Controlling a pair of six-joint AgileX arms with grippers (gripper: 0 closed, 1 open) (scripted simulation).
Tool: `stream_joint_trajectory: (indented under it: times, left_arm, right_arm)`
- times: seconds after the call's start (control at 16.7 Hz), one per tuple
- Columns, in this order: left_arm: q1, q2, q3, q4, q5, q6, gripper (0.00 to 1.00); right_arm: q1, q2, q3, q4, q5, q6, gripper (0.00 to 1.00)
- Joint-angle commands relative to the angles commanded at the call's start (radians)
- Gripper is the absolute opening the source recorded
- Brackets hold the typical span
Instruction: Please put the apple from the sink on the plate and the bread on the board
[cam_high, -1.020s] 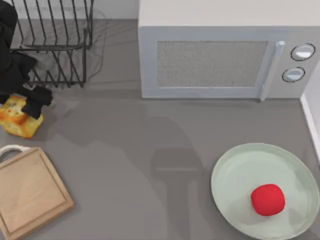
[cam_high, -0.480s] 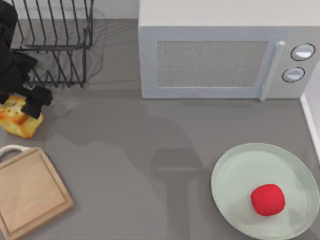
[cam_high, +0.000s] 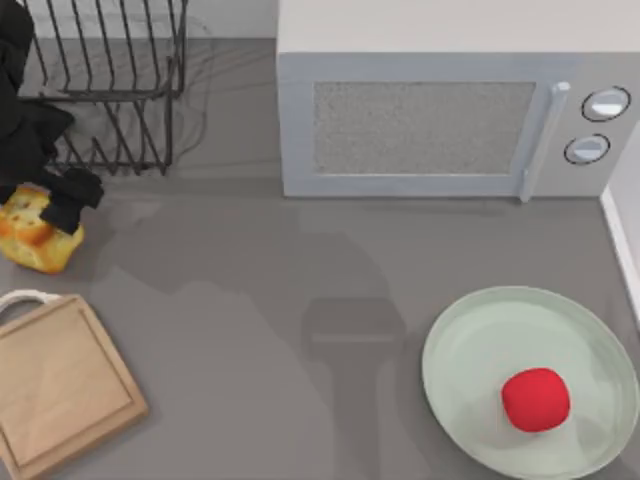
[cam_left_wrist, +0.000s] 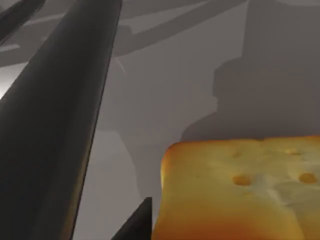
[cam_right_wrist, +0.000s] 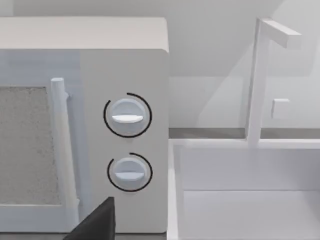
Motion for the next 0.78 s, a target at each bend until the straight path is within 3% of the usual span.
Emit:
stream_joint_trajectory:
  times: [0.78]
  left_arm:
    - [0.0, -0.044, 0.258, -0.335, 0.002, -0.006, 0.0]
  right_arm:
    - [0.0, 0.0, 0.0, 0.0, 0.0, 0.0, 1.0]
